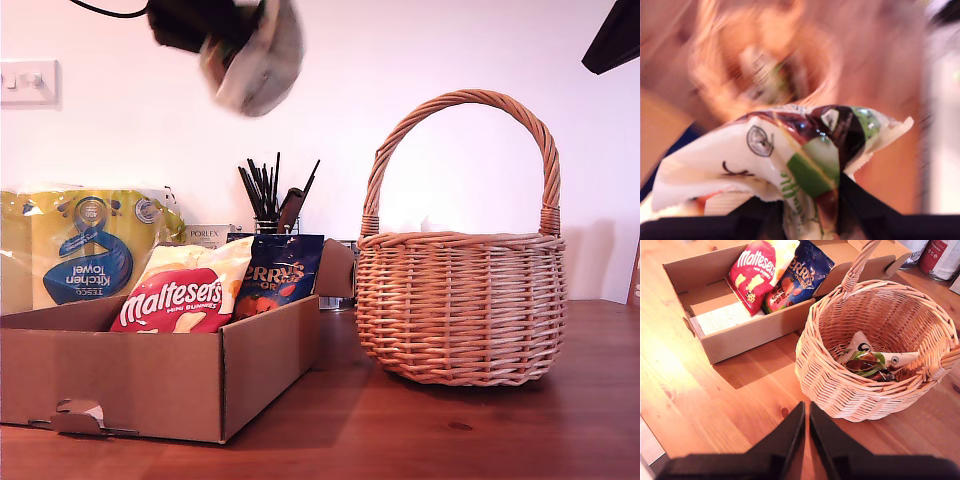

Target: Move the bags of Easter eggs from the cardboard box on the left into the woven basket on the right side.

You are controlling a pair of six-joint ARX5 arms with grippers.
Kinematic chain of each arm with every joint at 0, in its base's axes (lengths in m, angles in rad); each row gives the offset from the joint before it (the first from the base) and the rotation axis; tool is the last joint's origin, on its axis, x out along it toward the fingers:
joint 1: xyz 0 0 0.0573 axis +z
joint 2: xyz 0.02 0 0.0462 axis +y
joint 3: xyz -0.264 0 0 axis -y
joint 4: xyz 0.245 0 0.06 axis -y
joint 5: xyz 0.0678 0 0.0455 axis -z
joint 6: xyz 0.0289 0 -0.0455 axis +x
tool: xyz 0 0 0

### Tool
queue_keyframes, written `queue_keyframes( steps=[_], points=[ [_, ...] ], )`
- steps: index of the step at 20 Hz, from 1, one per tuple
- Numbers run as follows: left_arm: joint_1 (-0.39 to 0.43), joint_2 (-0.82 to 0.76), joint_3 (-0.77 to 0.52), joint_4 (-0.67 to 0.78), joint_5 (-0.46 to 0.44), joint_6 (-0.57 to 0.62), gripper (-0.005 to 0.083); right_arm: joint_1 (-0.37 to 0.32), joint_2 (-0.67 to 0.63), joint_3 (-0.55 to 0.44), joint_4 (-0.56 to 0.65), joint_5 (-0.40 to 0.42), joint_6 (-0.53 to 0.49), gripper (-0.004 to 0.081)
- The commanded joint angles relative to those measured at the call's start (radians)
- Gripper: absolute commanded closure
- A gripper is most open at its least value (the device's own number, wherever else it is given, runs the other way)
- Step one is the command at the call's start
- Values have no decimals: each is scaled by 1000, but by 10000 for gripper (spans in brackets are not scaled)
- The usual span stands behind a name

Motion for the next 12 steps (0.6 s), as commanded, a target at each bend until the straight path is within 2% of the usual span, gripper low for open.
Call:
queue_keyframes(
  steps=[1,3,9,12],
  points=[
    [-3,-19,-2,16,66,-6,613,-3,-2,-7,4,0,-2,783],
    [-3,-25,-1,50,115,-7,613,-3,-2,-7,6,-1,-2,783],
    [-15,-25,-4,116,159,-77,613,-3,-2,-7,11,-1,-2,783],
    [-21,-25,-51,213,146,-102,613,-3,-2,-7,11,-1,-2,783]
  ],
)
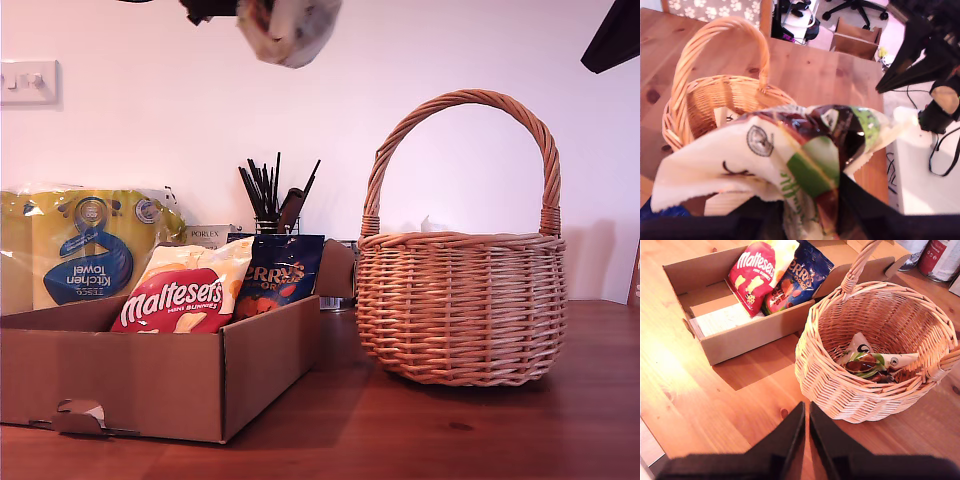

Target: Move the bags of Easter eggs from the cardboard box on the left into the woven basket on the right side.

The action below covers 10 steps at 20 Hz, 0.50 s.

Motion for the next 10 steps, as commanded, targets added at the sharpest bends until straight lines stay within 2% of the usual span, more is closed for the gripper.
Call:
queue_keyframes(
  steps=[1,5,10],
  points=[
    [-19,-14,-64,93,-26,-78,613,-3,-2,-7,6,0,-2,783],
    [-88,-15,-193,415,-190,-251,613,-3,-2,-7,2,0,-2,783],
    [-229,-12,-365,833,-461,-410,613,-3,-2,-7,-2,1,-3,783]
  ],
)
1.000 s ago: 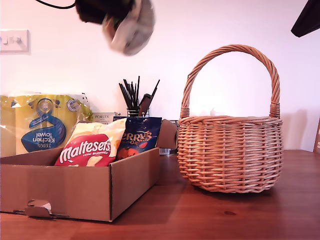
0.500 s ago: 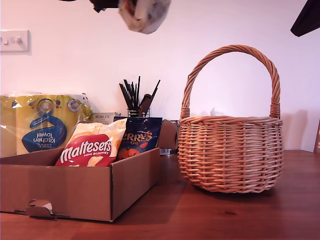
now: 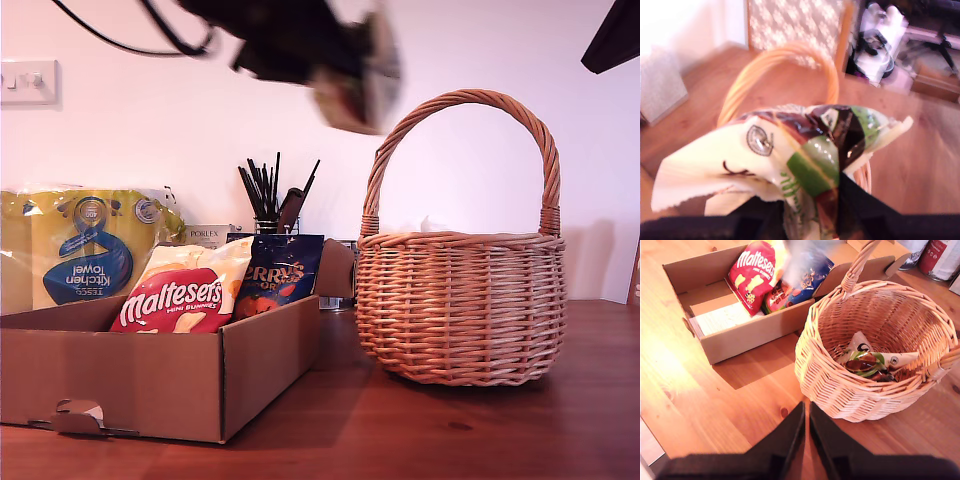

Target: Move the bags of Easter eggs from the cardboard box on the left into the woven basket on the right side.

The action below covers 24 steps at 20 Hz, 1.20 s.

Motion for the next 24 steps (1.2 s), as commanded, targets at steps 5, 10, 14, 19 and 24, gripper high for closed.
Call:
queue_keyframes(
  steps=[5,10,14,19,24],
  points=[
    [-71,38,-24,112,-92,-37,613,-3,-2,-7,3,1,-3,783],
    [-74,104,-24,168,-96,-45,611,-3,-13,-7,-7,10,-2,783],
    [-93,185,-24,333,-118,-105,611,-3,-40,-7,-21,53,-3,783],
    [-128,241,-24,386,-230,-116,610,-3,-77,-7,-27,80,-6,783],
    [-134,265,-24,419,-273,-116,258,-4,-86,-7,-29,79,-10,783]
  ],
)
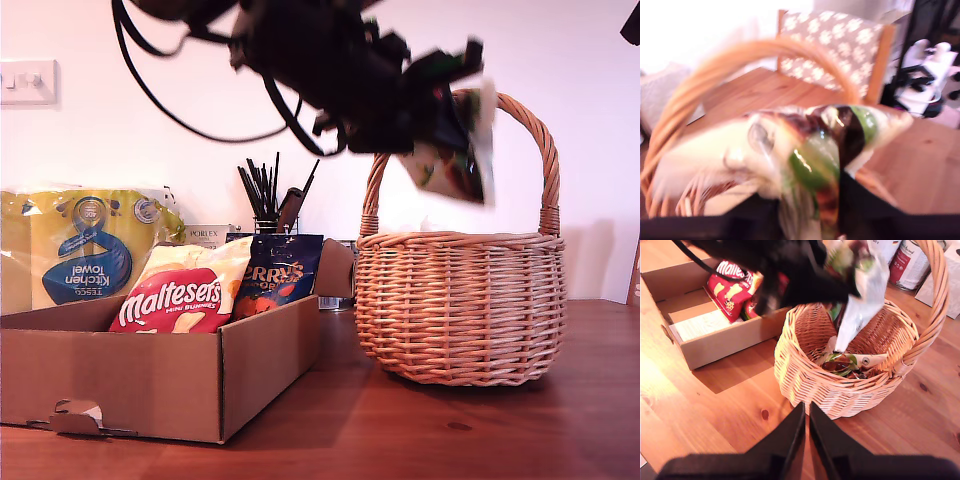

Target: Move the bags of Easter eggs from the cardboard box on the left into the woven basket on the right side.

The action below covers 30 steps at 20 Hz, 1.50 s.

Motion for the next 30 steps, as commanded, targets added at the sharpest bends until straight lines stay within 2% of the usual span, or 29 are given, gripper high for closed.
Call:
queue_keyframes(
  steps=[1,4,5,6,8,9,14,19,21,25,28,30],
  points=[
    [-3,14,-3,24,-2,-1,198,-4,-6,-7,2,1,-6,783],
    [-3,14,-3,19,-2,-1,240,-4,-6,-7,2,1,-6,783],
    [-2,7,-3,10,-2,-1,321,-4,-6,-7,2,1,-6,783],
    [-3,-5,-2,-13,-2,-1,441,-4,-6,-7,1,1,-6,783],
    [-3,-51,-2,-79,-2,-1,739,-4,-7,-7,2,1,-6,783],
    [-3,-80,-2,-121,-4,3,790,-4,-7,-7,2,1,-11,783],
    [13,-236,-6,-367,-149,54,793,-4,-7,-7,10,0,-25,783],
    [112,-410,-183,-385,-146,89,793,-4,-6,-7,12,1,-29,783],
    [191,-480,-272,-373,-73,141,793,-4,-6,-7,11,1,-29,783],
    [407,-548,-344,-407,202,216,793,-4,-6,-7,1,0,-29,783],
    [524,-547,-344,-460,269,286,793,-3,-6,-7,-13,-28,-24,783],
    [571,-547,-344,-509,280,341,792,0,5,-7,20,-117,-20,783]
  ],
)
